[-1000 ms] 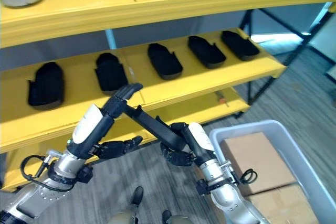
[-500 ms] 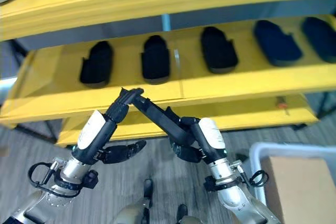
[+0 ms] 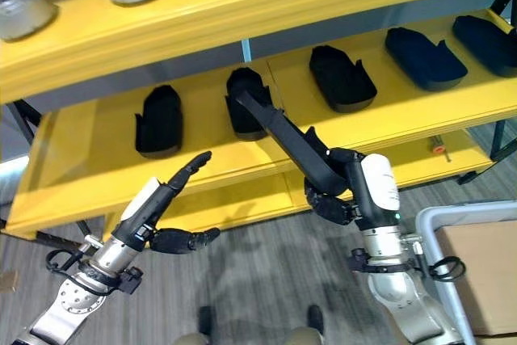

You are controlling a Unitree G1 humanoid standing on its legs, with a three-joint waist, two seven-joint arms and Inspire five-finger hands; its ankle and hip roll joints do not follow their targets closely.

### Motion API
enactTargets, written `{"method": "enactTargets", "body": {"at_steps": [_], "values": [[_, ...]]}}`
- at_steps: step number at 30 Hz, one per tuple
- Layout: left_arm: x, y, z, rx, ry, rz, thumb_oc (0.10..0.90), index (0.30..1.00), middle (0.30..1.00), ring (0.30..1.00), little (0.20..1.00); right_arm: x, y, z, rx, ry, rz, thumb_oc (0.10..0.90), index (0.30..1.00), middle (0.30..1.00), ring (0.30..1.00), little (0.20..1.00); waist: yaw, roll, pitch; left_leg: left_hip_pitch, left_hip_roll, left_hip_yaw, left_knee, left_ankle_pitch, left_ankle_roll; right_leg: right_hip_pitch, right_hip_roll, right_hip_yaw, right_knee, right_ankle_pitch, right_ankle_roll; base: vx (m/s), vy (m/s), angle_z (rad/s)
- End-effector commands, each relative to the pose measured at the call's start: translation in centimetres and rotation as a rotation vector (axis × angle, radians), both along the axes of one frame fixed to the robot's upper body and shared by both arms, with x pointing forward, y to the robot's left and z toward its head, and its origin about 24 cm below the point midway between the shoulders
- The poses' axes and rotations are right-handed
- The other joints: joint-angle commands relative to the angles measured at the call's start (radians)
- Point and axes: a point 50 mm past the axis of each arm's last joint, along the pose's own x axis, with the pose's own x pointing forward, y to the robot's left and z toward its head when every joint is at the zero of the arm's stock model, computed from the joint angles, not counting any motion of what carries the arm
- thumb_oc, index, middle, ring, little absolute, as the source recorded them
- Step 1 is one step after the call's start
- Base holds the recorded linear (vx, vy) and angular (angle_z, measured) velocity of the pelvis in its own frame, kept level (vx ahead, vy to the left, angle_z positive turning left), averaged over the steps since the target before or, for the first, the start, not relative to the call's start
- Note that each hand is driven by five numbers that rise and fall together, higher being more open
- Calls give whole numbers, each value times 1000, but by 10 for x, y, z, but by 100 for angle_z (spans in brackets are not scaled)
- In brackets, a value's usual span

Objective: Move parts from the plastic box to the shelf.

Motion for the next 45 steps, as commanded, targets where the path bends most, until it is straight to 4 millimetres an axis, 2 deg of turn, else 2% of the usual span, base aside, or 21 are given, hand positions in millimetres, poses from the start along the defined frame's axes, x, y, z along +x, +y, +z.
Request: {"method": "enactTargets", "body": {"at_steps": [1, 5, 6, 7, 9, 10, 12, 16, 22, 24, 25, 26, 28, 29, 31, 32, 33, 35, 40, 42, 45], "values": [[-9, 3, 42, -97, -159, -91, 900, 1000, 1000, 1000, 1000, -2, 18, 52, 52, -298, 130, 400, 300, 300, 300, 300, 25, -14, -105, 3, 31, -2, 39, -36, 41, -24, 34, -32, 18, 23, 13, -39, 478, 30], [-11, 6, 42, -75, -149, -105, 900, 1000, 1000, 1000, 1000, -6, 19, 49, 79, -294, 106, 400, 300, 300, 300, 300, 36, -25, -96, 25, -6, 57, 34, -60, 75, -56, -30, -107, 72, 77, 40, -40, 296, 11], [-16, 9, 40, -64, -143, -98, 900, 1000, 1000, 1000, 1000, -7, 21, 48, 105, -293, 118, 400, 300, 300, 300, 300, 49, -31, -89, 34, -8, 101, 34, -70, 85, -74, -41, -151, 111, 91, 48, -99, 228, -61], [-17, 9, 42, -12, -159, -123, 900, 1000, 1000, 1000, 1000, -9, 26, 47, 114, -298, 109, 400, 300, 300, 300, 300, 53, -38, -86, 21, -15, 121, 49, -78, 105, -75, 19, -170, 145, 32, 27, -102, 213, -98], [-15, 6, 45, 0, -168, -149, 900, 1000, 1000, 1000, 1000, -8, 26, 46, 123, -304, 94, 400, 300, 300, 300, 300, 46, -44, -83, 12, -23, 111, 51, -77, 119, -86, 93, -148, 186, -15, 0, -34, 67, -49], [-11, 0, 47, 12, -168, -189, 900, 1000, 1000, 1000, 1000, -6, 27, 43, 118, -318, 82, 400, 300, 300, 300, 300, 33, -49, -82, 4, -37, 89, 42, -73, 119, -88, 208, -109, 181, -76, -57, 7, 18, 24], [-7, -8, 50, 22, -157, -235, 900, 1000, 1000, 1000, 1000, -6, 27, 44, 91, -332, 74, 400, 300, 300, 300, 300, 14, -59, -79, -5, -63, 70, 54, -78, 113, -75, 266, -62, 138, -79, -81, 23, -4, 47], [1, -16, 50, 54, -149, -248, 900, 1000, 1000, 1000, 1000, -1, 29, 42, 13, -363, 75, 400, 300, 300, 300, 300, -1, -52, -79, -59, -92, 42, 117, -87, 109, -71, 292, 7, 72, -44, -106, 2, -38, 32], [-9, -11, 43, 68, -120, -225, 900, 1000, 1000, 1000, 1000, -3, 23, 45, 1, -363, 86, 400, 300, 300, 300, 300, 8, -51, -83, -115, -163, 38, 298, -176, 116, -32, 264, 46, 4, -9, -108, 41, -14, -1], [-9, -11, 43, 69, -126, -219, 900, 1000, 1000, 1000, 1000, 0, 26, 44, -12, -376, 95, 400, 300, 300, 300, 300, 10, -52, -70, -152, -138, 36, 386, -176, 108, -31, 253, 53, 14, -10, -112, -56, 85, -4], [-8, -11, 43, 69, -126, -216, 900, 1000, 1000, 1000, 1000, 1, 28, 44, -9, -381, 99, 400, 300, 300, 300, 300, 7, -50, -69, -149, -113, 39, 377, -168, 103, -36, 251, 53, 23, -13, -112, -37, 268, -12], [-7, -11, 43, 61, -120, -201, 900, 1000, 1000, 1000, 1000, 2, 32, 45, -5, -395, 117, 400, 300, 300, 300, 300, 2, -44, -80, -103, -51, 18, 278, -125, 88, -46, 248, 64, 37, -22, -109, -7, 290, -17], [-7, -11, 44, 55, -118, -197, 900, 1000, 1000, 1000, 1000, 2, 31, 47, -6, -397, 121, 400, 300, 300, 300, 300, -2, -42, -86, -77, -14, 7, 221, -97, 78, -49, 244, 70, 44, -29, -109, 9, 346, -22], [-7, -11, 43, 52, -115, -202, 900, 1000, 1000, 1000, 1000, 2, 27, 52, -7, -403, 116, 400, 300, 300, 300, 300, -12, -36, -96, -55, 73, -3, 150, -9, 44, -52, 235, 76, 52, -43, -109, -8, 443, -12], [-6, -13, 41, 31, -103, -205, 900, 1000, 1000, 1000, 1000, 4, 19, 61, -12, -420, 110, 400, 300, 300, 300, 300, -22, -27, -95, -36, 170, -29, 88, 97, 11, -54, 209, 86, 61, -50, -106, -56, 627, 7], [-5, -13, 40, 10, -96, -198, 900, 1000, 1000, 1000, 1000, 7, 17, 63, -21, -427, 111, 400, 300, 300, 300, 300, -21, -19, -93, -31, 179, -52, 81, 100, 7, -58, 196, 97, 67, -51, -101, -111, 867, -3], [-3, -12, 37, 2, -60, -169, 900, 1000, 1000, 1000, 1000, 10, 18, 67, -67, -435, 144, 400, 300, 300, 300, 300, -13, 0, -85, -35, 154, -93, 98, 69, 7, -62, 176, 120, 75, -47, -89, -85, 688, -23], [-3, -5, 30, 24, 1, -149, 900, 1000, 1000, 1000, 1000, 7, 19, 69, -98, -432, 171, 400, 300, 300, 300, 300, -10, 7, -85, -15, 129, -78, 85, 14, 9, -58, 142, 109, 67, -30, -63, -87, 617, -32], [-9, 15, 20, 78, 81, -162, 900, 1000, 1000, 1000, 1000, 8, 9, 75, -100, -432, 87, 400, 300, 300, 300, 300, 10, -3, -99, 5, 58, -28, 12, -15, 44, -39, 14, 35, 3, 60, 36, -118, 509, 2], [-9, 20, 20, 119, 84, -167, 900, 1000, 1000, 1000, 1000, 10, 7, 77, -69, -434, 64, 400, 300, 300, 300, 300, 30, -15, -104, 7, 9, -13, 13, -39, 68, -45, -29, -11, -14, 120, 49, -87, 415, 36], [-16, 26, 23, 111, 99, -161, 900, 1000, 1000, 1000, 1000, 5, 18, 76, -39, -441, 99, 400, 300, 300, 300, 300, 80, -24, -94, 36, -12, 72, -1, -58, 92, -82, -38, -145, 78, 151, 59, -99, 302, -17]]}}
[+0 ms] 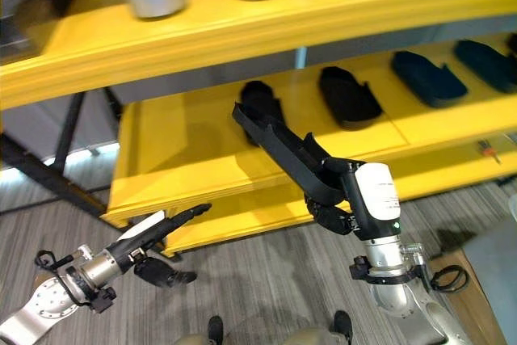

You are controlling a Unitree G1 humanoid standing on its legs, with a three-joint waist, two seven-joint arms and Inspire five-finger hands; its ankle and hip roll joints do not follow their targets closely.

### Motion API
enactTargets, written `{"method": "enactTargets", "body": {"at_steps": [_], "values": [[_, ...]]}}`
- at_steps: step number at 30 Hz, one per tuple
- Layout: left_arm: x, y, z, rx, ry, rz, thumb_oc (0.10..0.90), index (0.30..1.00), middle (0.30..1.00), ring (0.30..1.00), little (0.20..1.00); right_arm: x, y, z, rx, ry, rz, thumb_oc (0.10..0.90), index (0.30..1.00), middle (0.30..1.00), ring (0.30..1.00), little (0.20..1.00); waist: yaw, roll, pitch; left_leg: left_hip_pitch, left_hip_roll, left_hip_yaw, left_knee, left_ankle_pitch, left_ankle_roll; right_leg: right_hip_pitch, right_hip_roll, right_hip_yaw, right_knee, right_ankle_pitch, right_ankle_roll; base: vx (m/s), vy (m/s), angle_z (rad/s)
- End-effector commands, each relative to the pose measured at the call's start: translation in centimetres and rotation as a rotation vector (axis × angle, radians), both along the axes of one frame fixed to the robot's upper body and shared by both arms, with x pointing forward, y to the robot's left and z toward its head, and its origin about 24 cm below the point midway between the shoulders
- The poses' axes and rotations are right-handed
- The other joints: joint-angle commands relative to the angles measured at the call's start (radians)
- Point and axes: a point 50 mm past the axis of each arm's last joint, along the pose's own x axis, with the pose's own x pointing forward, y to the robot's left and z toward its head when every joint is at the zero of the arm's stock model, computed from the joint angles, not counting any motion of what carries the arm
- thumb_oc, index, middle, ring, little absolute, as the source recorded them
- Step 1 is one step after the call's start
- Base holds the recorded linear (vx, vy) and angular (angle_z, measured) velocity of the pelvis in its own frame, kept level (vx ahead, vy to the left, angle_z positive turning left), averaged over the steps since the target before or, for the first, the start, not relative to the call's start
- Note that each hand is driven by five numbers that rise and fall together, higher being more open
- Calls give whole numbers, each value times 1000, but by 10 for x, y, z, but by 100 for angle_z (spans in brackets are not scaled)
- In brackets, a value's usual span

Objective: Move parts from the plastic box to the shelf.

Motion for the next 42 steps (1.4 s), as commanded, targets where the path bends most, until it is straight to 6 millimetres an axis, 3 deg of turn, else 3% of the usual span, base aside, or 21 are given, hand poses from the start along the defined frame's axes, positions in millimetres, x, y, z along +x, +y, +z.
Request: {"method": "enactTargets", "body": {"at_steps": [1, 2, 6, 7, 8, 9, 11, 14, 17, 18, 19, 20, 22, 23, 25, 27, 30, 35, 42], "values": [[-2, -20, 50, -194, -244, -112, 900, 1000, 1000, 1000, 1000, 6, 13, 66, 77, -323, 104, 400, 300, 300, 300, 300, -16, 30, -78, 113, 76, 92, -153, 25, 19, 24, 120, -99, 92, -247, 88, -85, 210, -62], [-2, -22, 52, -180, -238, -137, 900, 1000, 1000, 1000, 1000, 4, 16, 64, 87, -323, 101, 400, 300, 300, 300, 300, -17, 26, -80, 104, 73, 87, -148, 25, 29, 18, 171, -100, 131, -311, 67, -56, 180, -49], [3, -29, 54, -188, -247, -170, 900, 1000, 1000, 1000, 1000, 7, 18, 58, 93, -324, 100, 400, 300, 300, 300, 300, -11, 11, -83, 84, 57, 91, -139, 29, 36, 9, 323, -117, 204, -431, -2, -1, 73, 1], [3, -29, 54, -188, -247, -170, 900, 1000, 1000, 1000, 1000, 7, 18, 58, 93, -324, 100, 400, 300, 300, 300, 300, -11, 11, -83, 84, 57, 91, -139, 29, 36, 9, 323, -117, 204, -431, -2, 59, -14, 2], [9, -40, 56, -215, -255, -194, 900, 1000, 1000, 1000, 1000, 11, 20, 55, 95, -332, 78, 400, 300, 300, 300, 300, -32, 2, -77, 75, 26, 50, -130, 30, 31, 29, 418, -36, 131, -450, -46, 63, -24, -5], [13, -44, 59, -211, -267, -204, 900, 1000, 1000, 1000, 1000, 12, 17, 53, 89, -337, 64, 400, 300, 300, 300, 300, -51, 1, -77, 65, 8, 18, -118, 25, 33, 35, 440, 26, 90, -437, -58, 50, -40, 43], [19, -48, 61, -196, -289, -198, 900, 1000, 1000, 1000, 1000, 11, 16, 49, 95, -348, 63, 400, 300, 300, 300, 300, -67, 0, -85, 37, -9, 7, -97, 21, 34, 39, 453, 59, 45, -417, -71, 22, -54, 128], [18, -51, 57, -197, -274, -206, 900, 1000, 1000, 1000, 1000, 12, 16, 44, 110, -339, 57, 400, 300, 300, 300, 300, -65, 2, -91, 18, -29, 13, -38, -4, 31, 76, 441, 81, -26, -388, -69, 106, -63, 26], [16, -48, 57, -202, -268, -200, 900, 1000, 1000, 1000, 1000, 11, 20, 41, 102, -336, 74, 400, 300, 300, 300, 300, -73, -2, -85, -16, -66, 61, 120, -83, 36, 86, 416, 98, -42, -378, -73, 68, -8, -9], [16, -49, 58, -204, -275, -207, 900, 1000, 1000, 1000, 1000, 11, 21, 41, 98, -339, 73, 400, 300, 300, 300, 300, -76, -3, -73, -67, -56, 84, 235, -86, 25, 93, 404, 93, -45, -373, -77, 0, 0, 0], [18, -51, 61, -216, -281, -217, 900, 1000, 1000, 1000, 1000, 12, 23, 40, 90, -345, 69, 400, 300, 300, 300, 300, -85, -2, -61, -103, -9, 113, 304, -44, 1, 98, 395, 80, -48, -366, -81, -38, 21, 9], [18, -52, 62, -220, -281, -218, 900, 1000, 1000, 1000, 1000, 12, 23, 40, 88, -346, 68, 400, 300, 300, 300, 300, -87, 0, -59, -108, 1, 117, 312, -40, -3, 98, 395, 78, -48, -365, -82, -16, 74, 21], [21, -54, 64, -261, -278, -206, 900, 1000, 1000, 1000, 1000, 12, 25, 38, 74, -346, 77, 400, 300, 300, 300, 300, -109, 13, -60, -78, 81, 146, 257, 3, -24, 94, 382, 70, -53, -360, -79, 30, 192, 29], [21, -54, 65, -275, -277, -202, 900, 1000, 1000, 1000, 1000, 12, 25, 38, 72, -344, 83, 400, 300, 300, 300, 300, -114, 17, -64, -63, 92, 142, 222, 11, -26, 93, 381, 73, -56, -359, -77, 66, 295, 23], [21, -56, 66, -319, -275, -192, 900, 1000, 1000, 1000, 1000, 9, 26, 38, 60, -331, 110, 400, 300, 300, 300, 300, -124, 27, -79, -1, 120, 96, 44, 42, -31, 90, 370, 104, -65, -359, -68, 91, 353, 16], [21, -56, 57, -295, -266, -143, 900, 1000, 1000, 1000, 1000, 9, 22, 45, 52, -319, 138, 400, 300, 300, 300, 300, -115, 33, -83, 15, 188, -11, -63, 138, -63, 97, 356, 157, -68, -367, -66, 57, 428, -10], [21, -57, 54, -276, -269, -146, 900, 1000, 1000, 1000, 1000, 16, 20, 54, 62, -314, 160, 400, 300, 300, 300, 300, -105, 42, -81, 19, 185, -39, -74, 111, -66, 89, 330, 170, -65, -359, -54, 0, 352, -38], [20, -50, 49, -272, -220, -151, 900, 1000, 1000, 1000, 1000, 19, 21, 48, 72, -275, 119, 400, 300, 300, 300, 300, -102, 59, -88, 85, 164, 18, -156, 96, -56, 104, 279, 108, -82, -340, -12, 26, 353, -30], [17, -43, 48, -228, -179, -171, 900, 1000, 1000, 1000, 1000, 26, 18, 36, 77, -184, 58, 400, 300, 300, 300, 300, -68, 40, -111, 90, 91, 9, -164, 53, -12, 108, 206, 64, -126, -280, 49, 8, 262, 10]]}}
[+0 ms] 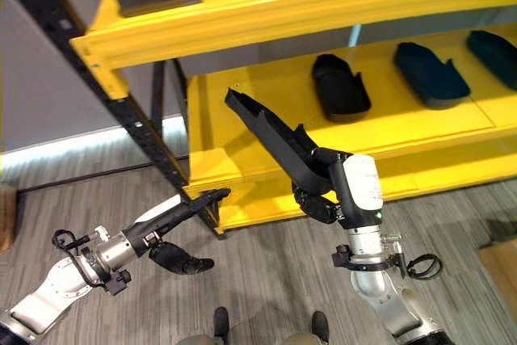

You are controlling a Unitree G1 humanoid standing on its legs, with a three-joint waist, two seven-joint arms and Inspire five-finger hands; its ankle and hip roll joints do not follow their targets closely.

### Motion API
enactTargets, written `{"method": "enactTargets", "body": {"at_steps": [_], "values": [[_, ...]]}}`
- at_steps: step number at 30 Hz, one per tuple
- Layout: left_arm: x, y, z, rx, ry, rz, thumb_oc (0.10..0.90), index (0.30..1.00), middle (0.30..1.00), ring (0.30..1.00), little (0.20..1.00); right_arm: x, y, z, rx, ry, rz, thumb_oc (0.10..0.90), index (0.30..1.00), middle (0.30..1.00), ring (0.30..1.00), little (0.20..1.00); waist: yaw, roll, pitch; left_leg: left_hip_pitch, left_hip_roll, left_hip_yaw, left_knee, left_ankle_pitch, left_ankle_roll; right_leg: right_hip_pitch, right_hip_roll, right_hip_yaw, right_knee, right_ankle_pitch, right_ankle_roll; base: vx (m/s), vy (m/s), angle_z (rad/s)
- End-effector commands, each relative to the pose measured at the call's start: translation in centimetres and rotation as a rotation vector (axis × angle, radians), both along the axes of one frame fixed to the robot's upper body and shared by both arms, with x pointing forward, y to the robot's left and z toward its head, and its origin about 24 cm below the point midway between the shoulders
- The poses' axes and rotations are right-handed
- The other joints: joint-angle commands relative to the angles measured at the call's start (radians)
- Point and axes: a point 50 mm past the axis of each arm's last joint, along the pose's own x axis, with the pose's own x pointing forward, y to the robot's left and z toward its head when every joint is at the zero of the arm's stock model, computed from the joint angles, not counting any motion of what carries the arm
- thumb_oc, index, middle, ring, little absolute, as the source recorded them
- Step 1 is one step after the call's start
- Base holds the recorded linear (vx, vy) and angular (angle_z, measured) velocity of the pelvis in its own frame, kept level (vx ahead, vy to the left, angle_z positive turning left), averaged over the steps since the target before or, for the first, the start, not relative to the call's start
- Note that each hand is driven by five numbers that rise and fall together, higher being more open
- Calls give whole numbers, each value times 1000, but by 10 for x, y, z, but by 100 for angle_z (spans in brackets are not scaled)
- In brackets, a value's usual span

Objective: Move parts from the plastic box to the shelf.

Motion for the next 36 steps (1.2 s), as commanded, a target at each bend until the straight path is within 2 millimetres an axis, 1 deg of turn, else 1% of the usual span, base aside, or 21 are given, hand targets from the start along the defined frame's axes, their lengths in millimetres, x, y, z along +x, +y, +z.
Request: {"method": "enactTargets", "body": {"at_steps": [1, 4, 7, 10, 12, 13, 14, 15, 16, 17, 18, 19, 20, 23, 27, 30, 32, 33, 34, 35, 36], "values": [[0, -12, 31, -127, -118, -73, 900, 1000, 1000, 1000, 1000, 11, 4, 48, 1, -198, 67, 400, 300, 300, 300, 300, -19, 17, -138, 1, 74, 0, -5, -23, -7, -54, 63, 17, -18, 11, 35, -11, 244, 8], [3, -13, 32, -105, -111, -87, 900, 1000, 1000, 1000, 1000, 20, 6, 41, -23, -161, 51, 400, 300, 300, 300, 300, -5, 12, -138, -1, 50, 0, -4, -34, 10, -56, 40, 9, -6, 16, 44, -24, 252, 5], [6, -11, 34, -114, -108, -72, 900, 1000, 1000, 1000, 1000, 30, 5, 26, -57, -114, 0, 400, 300, 300, 300, 300, 28, 5, -137, -4, 22, -2, 2, -42, 37, -65, 25, -36, 78, -4, 29, -13, 273, 6], [2, -10, 28, -118, -68, -74, 900, 1000, 1000, 1000, 1000, 35, 10, 21, -67, -98, -19, 400, 300, 300, 300, 300, 68, -2, -130, 3, 19, 24, 8, -43, 45, -67, 15, -116, 131, -16, 21, 11, 91, 18], [-4, -12, 22, -108, -47, -78, 900, 1000, 1000, 1000, 1000, 43, 13, 15, -80, -73, -32, 400, 300, 300, 300, 300, 105, -7, -123, 11, 22, 52, 9, -44, 49, -70, 6, -192, 182, -14, 22, 31, 53, -27], [-8, -13, 15, -99, -28, -81, 900, 1000, 1000, 1000, 1000, 50, 16, 9, -91, -54, -45, 400, 300, 300, 300, 300, 120, -7, -121, 16, 26, 51, 4, -40, 54, -86, 34, -196, 239, -42, 13, 47, 26, -56], [-8, -13, 14, -95, -23, -80, 900, 1000, 1000, 1000, 1000, 51, 17, 7, -98, -45, -51, 400, 300, 300, 300, 300, 121, -6, -121, 16, 28, 49, 3, -39, 54, -89, 42, -194, 246, -52, 9, 147, -76, -41], [-9, -16, 13, -100, -11, -95, 900, 1000, 1000, 1000, 1000, 53, 14, 2, -104, -25, -72, 400, 300, 300, 300, 300, 107, -13, -117, 22, 25, 21, 4, -40, 48, -81, 140, -141, 201, -105, -20, 174, -133, -2], [-9, -18, 14, -111, -12, -99, 900, 1000, 1000, 1000, 1000, 53, 14, 1, -111, -18, -75, 400, 300, 300, 300, 300, 97, -20, -120, 15, 17, 11, 4, -36, 43, -77, 185, -104, 144, -92, -35, 232, -177, 28], [-7, -21, 14, -118, -19, -105, 900, 1000, 1000, 1000, 1000, 53, 16, -3, -118, -14, -76, 400, 300, 300, 300, 300, 85, -23, -119, 15, 16, 1, 8, -36, 37, -83, 212, -50, 90, -61, -40, 125, -96, 43], [-7, -21, 14, -118, -19, -105, 900, 1000, 1000, 1000, 1000, 54, 17, -3, -118, -14, -76, 400, 300, 300, 300, 300, 85, -22, -119, 16, 17, 2, 9, -37, 36, -81, 214, -49, 85, -58, -40, 180, -139, 94], [-2, -25, 17, -121, -31, -117, 900, 1000, 1000, 1000, 1000, 58, 18, -6, -123, -15, -71, 400, 300, 300, 300, 300, 62, -20, -117, 13, 17, -23, 25, -45, 36, -92, 239, 53, 40, -25, -47, 163, -134, 71], [1, -27, 20, -121, -38, -131, 900, 1000, 1000, 1000, 1000, 59, 16, -6, -124, -13, -78, 400, 300, 300, 300, 300, 50, -21, -116, 8, 11, -40, 37, -50, 37, -93, 250, 105, 32, -19, -52, 200, -168, 57], [6, -30, 28, -116, -68, -167, 900, 1000, 1000, 1000, 1000, 64, 13, -3, -137, -21, -72, 400, 300, 300, 300, 300, 50, -22, -115, -26, -2, -64, 88, -65, 33, -92, 254, 108, 14, -9, -61, 131, -188, 29], [9, -32, 33, -115, -80, -171, 900, 1000, 1000, 1000, 1000, 71, 32, 2, -149, -22, -23, 400, 300, 300, 300, 300, 51, -13, -113, -45, -6, -62, 139, -86, 25, -85, 257, 98, 16, -25, -75, 164, -145, 24], [12, -31, 34, -115, -89, -156, 900, 1000, 1000, 1000, 1000, 71, 46, 1, -167, -10, 33, 400, 300, 300, 300, 300, 44, -17, -112, -63, -38, -24, 252, -150, 30, -80, 251, 84, 28, -39, -85, 168, -73, 0], [13, -33, 36, -126, -96, -153, 900, 1000, 1000, 1000, 1000, 70, 50, -2, -185, -7, 49, 400, 300, 300, 300, 300, 44, -19, -101, -104, -53, -8, 390, -137, 26, -76, 247, 74, 38, -43, -98, 108, -47, 8], [14, -35, 36, -136, -100, -155, 900, 1000, 1000, 1000, 1000, 69, 51, -5, -196, -2, 53, 400, 300, 300, 300, 300, 44, -17, -86, -167, -62, -10, 530, -108, 16, -72, 248, 67, 45, -38, -112, 86, -24, 16], [15, -35, 36, -134, -102, -159, 900, 1000, 1000, 1000, 1000, 68, 51, -8, -210, 3, 43, 400, 300, 300, 300, 300, 47, -12, -69, -236, -57, -39, 606, -51, 2, -69, 255, 76, 55, -33, -120, 73, -11, 40], [15, -35, 37, -135, -103, -159, 900, 1000, 1000, 1000, 1000, 68, 51, -8, -211, 3, 43, 400, 300, 300, 300, 300, 46, -11, -69, -240, -56, -41, 608, -50, 1, -70, 256, 76, 56, -33, -120, 80, 81, 27], [16, -36, 37, -133, -101, -161, 900, 1000, 1000, 1000, 1000, 70, 52, -9, -214, 8, 41, 400, 300, 300, 300, 300, 43, -7, -69, -233, -28, -42, 559, -33, -6, -70, 258, 83, 58, -38, -119, 91, 154, 21]]}}
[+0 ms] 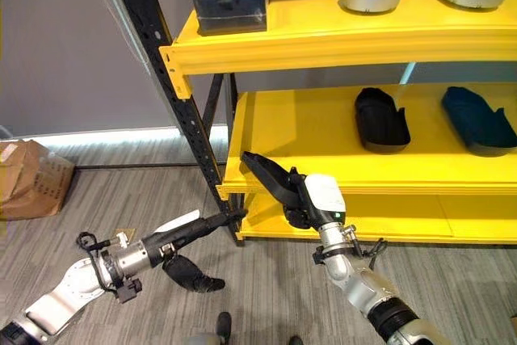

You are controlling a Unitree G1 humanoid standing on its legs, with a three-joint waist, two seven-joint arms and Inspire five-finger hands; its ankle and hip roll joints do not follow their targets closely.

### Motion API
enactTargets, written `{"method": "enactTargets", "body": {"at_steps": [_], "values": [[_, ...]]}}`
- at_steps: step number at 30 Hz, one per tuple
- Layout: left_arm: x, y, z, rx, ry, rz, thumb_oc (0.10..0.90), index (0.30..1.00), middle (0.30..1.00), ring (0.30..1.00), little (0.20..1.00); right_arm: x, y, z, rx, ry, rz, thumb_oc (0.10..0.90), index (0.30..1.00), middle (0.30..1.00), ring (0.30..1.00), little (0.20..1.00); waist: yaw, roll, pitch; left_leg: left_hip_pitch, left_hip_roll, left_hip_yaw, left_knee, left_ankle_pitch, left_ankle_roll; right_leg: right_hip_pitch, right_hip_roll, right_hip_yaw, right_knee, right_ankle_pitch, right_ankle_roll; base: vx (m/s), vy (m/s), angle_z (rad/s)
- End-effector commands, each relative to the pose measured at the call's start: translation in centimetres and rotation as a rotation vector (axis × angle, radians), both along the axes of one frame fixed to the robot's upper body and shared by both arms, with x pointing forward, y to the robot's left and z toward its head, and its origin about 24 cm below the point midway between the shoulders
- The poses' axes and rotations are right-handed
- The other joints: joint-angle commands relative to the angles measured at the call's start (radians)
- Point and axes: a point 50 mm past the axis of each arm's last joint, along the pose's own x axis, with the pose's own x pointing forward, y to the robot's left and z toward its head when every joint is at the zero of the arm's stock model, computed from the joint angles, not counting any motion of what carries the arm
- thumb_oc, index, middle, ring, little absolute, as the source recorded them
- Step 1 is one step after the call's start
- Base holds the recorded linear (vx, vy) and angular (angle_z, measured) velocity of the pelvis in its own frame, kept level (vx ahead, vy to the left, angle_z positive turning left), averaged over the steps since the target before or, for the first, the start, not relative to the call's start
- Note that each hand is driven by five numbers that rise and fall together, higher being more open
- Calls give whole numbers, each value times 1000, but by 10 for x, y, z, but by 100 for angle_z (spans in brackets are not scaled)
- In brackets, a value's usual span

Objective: Move parts from the plastic box to the shelf.

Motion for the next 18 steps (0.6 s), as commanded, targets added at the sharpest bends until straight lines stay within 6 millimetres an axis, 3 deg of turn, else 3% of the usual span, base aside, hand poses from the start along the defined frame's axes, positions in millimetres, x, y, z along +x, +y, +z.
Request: {"method": "enactTargets", "body": {"at_steps": [1, 3, 4, 5, 7, 11, 15, 18], "values": [[7, -6, 40, -121, -175, -18, 900, 1000, 1000, 1000, 1000, 26, 31, 57, 40, -243, 127, 400, 300, 300, 300, 300, -15, -28, -13, 56, -8, 59, 95, -188, 102, -20, 34, 60, -90, 155, 39, 146, 255, -4], [6, -8, 38, -128, -172, -11, 900, 1000, 1000, 1000, 1000, 30, 33, 59, 27, -235, 133, 400, 300, 300, 300, 300, -13, -18, -24, 99, 46, 14, -141, -146, 94, -18, 32, 82, -99, 150, 48, 158, 332, -10], [5, -9, 37, -134, -173, -7, 900, 1000, 1000, 1000, 1000, 32, 30, 60, 15, -231, 137, 400, 300, 300, 300, 300, -7, -17, -26, 109, 88, -20, -242, -74, 72, -8, 26, 105, -115, 156, 50, 164, 403, -9], [4, -8, 36, -141, -175, -9, 900, 1000, 1000, 1000, 1000, 33, 25, 62, -1, -228, 131, 400, 300, 300, 300, 300, -3, -23, -20, 94, 121, -43, -284, -21, 57, 11, 11, 126, -131, 159, 52, 136, 419, -11], [3, -6, 38, -157, -175, -28, 900, 1000, 1000, 1000, 1000, 32, 14, 61, -30, -232, 102, 400, 300, 300, 300, 300, 1, -32, -6, 50, 143, -63, -284, 7, 44, 29, -18, 132, -142, 165, 58, 86, 412, -30], [12, -9, 41, -141, -167, -66, 900, 1000, 1000, 1000, 1000, 33, -9, 51, -37, -218, -45, 400, 300, 300, 300, 300, -19, -4, -19, 143, 112, -19, -322, -66, 50, 17, -68, 86, -132, 176, 106, 124, 449, -31], [10, -10, 43, -111, -148, -110, 900, 1000, 1000, 1000, 1000, 33, -26, 42, -51, -203, -174, 400, 300, 300, 300, 300, 0, -4, -37, 193, 60, 3, -317, -128, 84, 8, -119, 40, -105, 183, 153, 124, 329, -5], [10, -7, 40, -79, -156, -104, 900, 1000, 1000, 1000, 1000, 33, -33, 40, -39, -184, -220, 400, 300, 300, 300, 300, 12, -8, -37, 205, 42, 17, -312, -148, 105, -5, -127, -5, -33, 155, 146, 75, 229, 5]]}}
